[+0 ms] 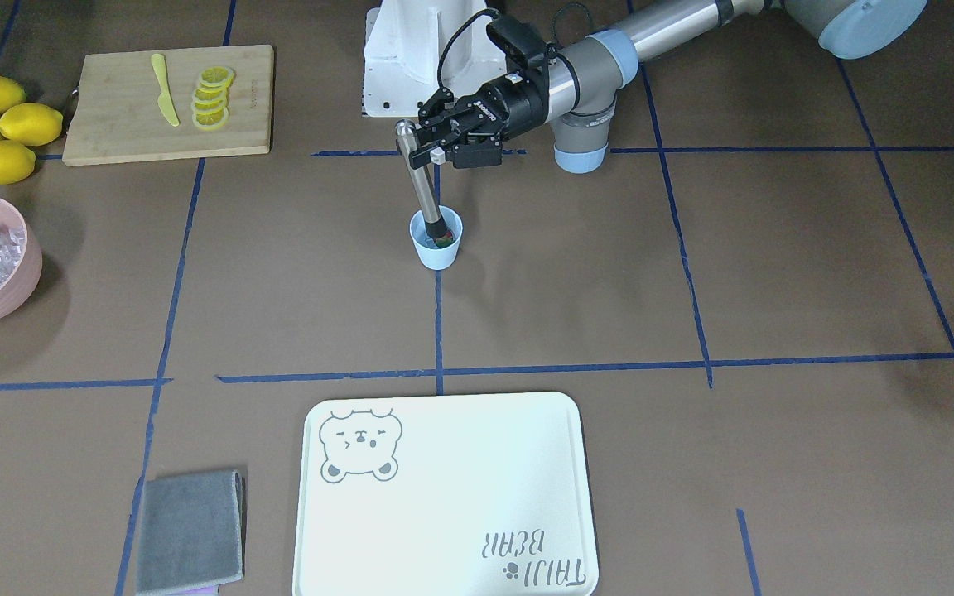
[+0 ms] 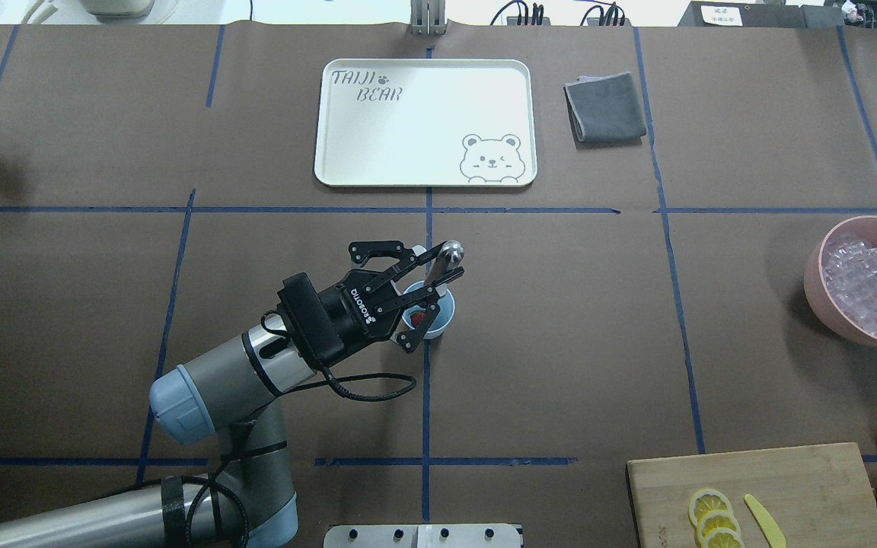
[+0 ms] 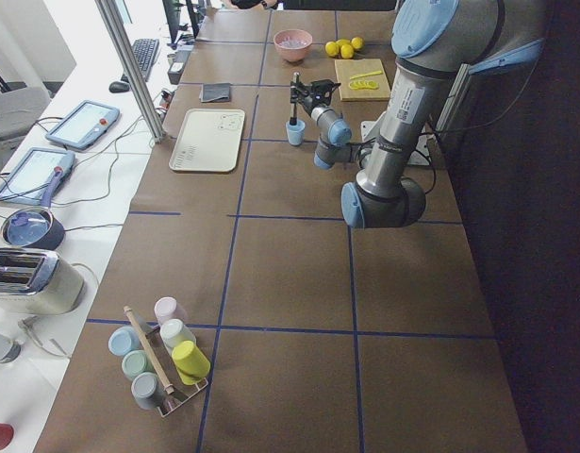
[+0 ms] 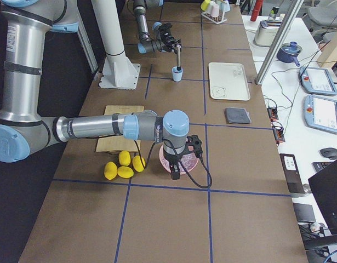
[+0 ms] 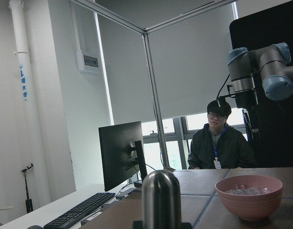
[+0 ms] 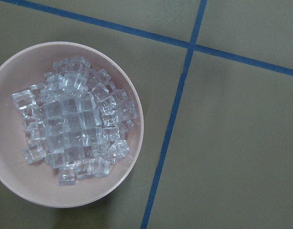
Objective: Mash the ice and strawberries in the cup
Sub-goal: 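Position the pestle upright above the cup with the left gripper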
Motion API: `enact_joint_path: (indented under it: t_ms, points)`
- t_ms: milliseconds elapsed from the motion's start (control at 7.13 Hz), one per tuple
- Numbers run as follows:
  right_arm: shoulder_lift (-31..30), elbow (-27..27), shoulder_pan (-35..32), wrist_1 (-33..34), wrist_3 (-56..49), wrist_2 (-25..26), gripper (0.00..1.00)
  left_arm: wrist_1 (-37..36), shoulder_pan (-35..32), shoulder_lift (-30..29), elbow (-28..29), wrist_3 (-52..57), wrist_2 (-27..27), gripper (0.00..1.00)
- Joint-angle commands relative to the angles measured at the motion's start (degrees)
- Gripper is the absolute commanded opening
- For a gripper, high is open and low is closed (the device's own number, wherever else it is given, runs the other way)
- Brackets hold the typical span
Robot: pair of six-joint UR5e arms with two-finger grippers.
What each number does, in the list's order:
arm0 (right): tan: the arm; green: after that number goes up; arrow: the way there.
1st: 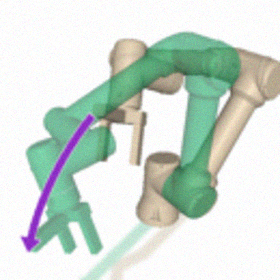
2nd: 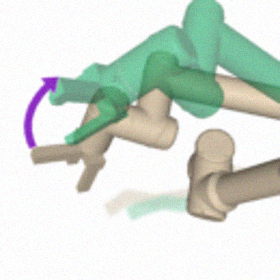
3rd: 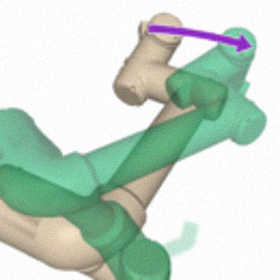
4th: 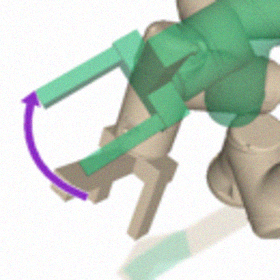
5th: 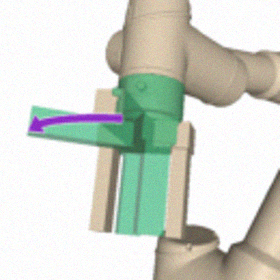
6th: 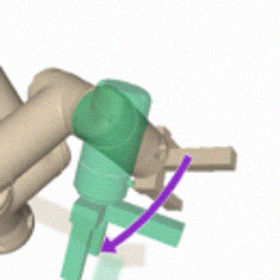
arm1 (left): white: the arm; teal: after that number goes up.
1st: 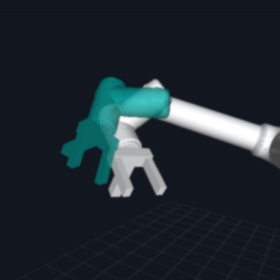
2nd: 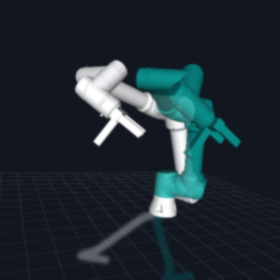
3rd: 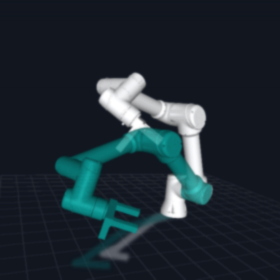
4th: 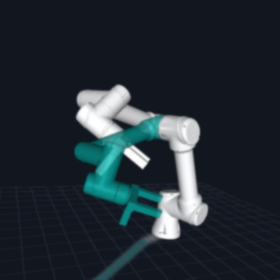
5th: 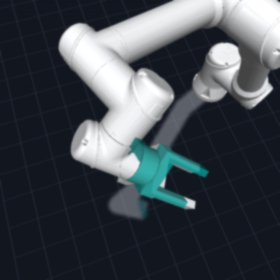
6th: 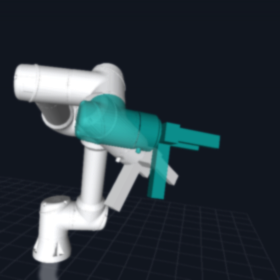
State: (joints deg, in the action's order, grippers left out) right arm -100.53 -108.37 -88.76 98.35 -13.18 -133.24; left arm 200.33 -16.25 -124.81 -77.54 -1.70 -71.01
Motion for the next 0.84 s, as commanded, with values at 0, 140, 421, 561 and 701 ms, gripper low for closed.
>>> enact_joint_path:
  t_ms: [0,140,421,561,701]
  points:
    - [0.0,0.1,0.0,0.0,0.0,0.0,1.00,1.0,2.3,-0.4,1.1,0.2,1.8,0.03]
    - [0.0,0.1,0.1,0.0,-0.1,0.0,1.00,1.0,2.6,-0.4,1.6,0.2,1.9,0.03]
    - [0.0,0.2,0.0,0.0,0.0,0.0,1.00,1.0,2.7,-0.3,2.6,0.2,1.9,0.04]
    - [0.0,0.2,0.0,0.0,-0.1,0.0,1.00,1.0,2.7,-0.3,2.7,0.2,1.9,0.04]
    - [0.0,0.2,0.0,0.0,-0.1,0.0,1.00,1.0,2.7,-0.3,2.7,0.2,1.9,0.04]
